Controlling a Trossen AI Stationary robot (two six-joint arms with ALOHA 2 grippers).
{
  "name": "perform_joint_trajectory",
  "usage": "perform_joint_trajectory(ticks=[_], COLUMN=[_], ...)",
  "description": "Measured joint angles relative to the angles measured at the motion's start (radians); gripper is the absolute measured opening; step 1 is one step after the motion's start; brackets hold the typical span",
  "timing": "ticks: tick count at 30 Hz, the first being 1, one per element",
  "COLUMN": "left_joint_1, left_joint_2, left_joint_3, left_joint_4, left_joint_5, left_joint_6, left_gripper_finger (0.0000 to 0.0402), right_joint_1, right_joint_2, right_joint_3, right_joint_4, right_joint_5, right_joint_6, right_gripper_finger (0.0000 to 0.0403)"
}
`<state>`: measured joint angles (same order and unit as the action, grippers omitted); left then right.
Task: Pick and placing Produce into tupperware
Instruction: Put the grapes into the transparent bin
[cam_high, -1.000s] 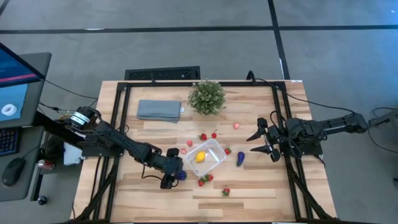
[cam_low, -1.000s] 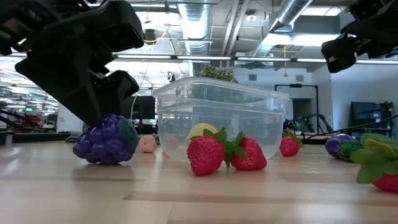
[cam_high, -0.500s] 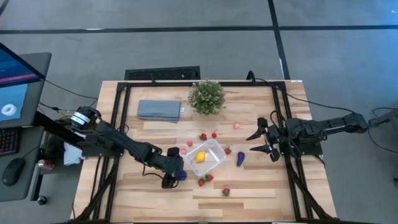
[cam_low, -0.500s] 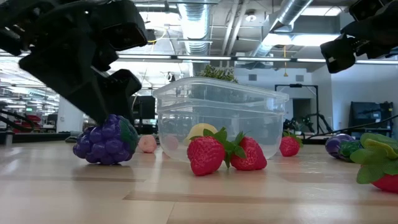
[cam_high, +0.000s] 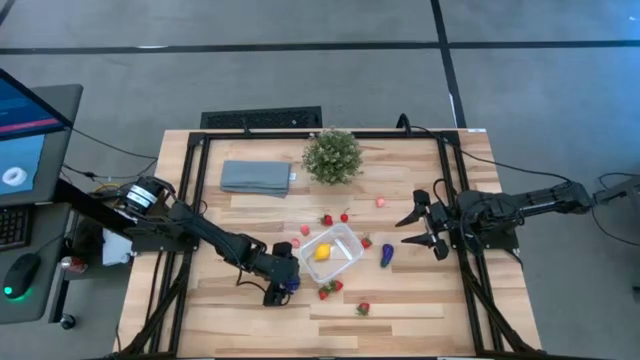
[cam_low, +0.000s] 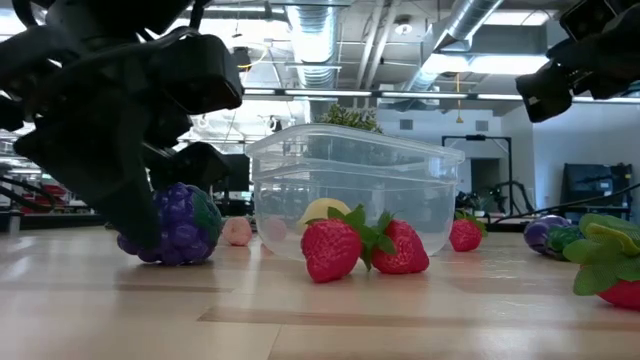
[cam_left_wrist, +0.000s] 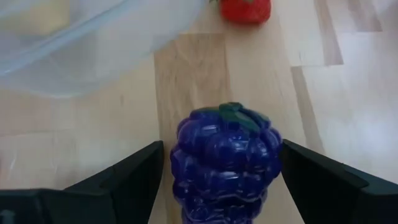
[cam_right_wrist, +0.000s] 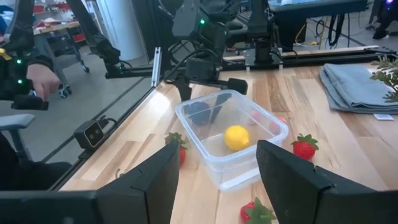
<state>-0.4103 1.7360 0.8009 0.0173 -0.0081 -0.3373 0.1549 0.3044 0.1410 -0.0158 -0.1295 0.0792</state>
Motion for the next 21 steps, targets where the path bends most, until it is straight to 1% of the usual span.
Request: perform_joint_trajectory(ticks=[7,18,21], left_joint_1=[0.000,0.000,0.000], left_joint_2=[0.000,0.000,0.000], left_joint_3=[0.000,0.000,0.000], left_joint_4=[0.000,0.000,0.000], left_joint_5=[0.003,0.000,0.000], left_joint_6=[0.000,0.001,0.002], left_gripper_finger=[0.0289,0.0232,0.0222], right_joint_1=[0.000,0.000,0.000], right_joint_2=[0.003,0.003,0.003], right_joint_3=[0.000,0.000,0.000], right_joint_4=[0.001,0.001,0.001], right_joint_5=[0.000,0.000,0.000], right_joint_6=[0.000,0.000,0.000], right_gripper_finger=[0.0238,0.0238,0.0238])
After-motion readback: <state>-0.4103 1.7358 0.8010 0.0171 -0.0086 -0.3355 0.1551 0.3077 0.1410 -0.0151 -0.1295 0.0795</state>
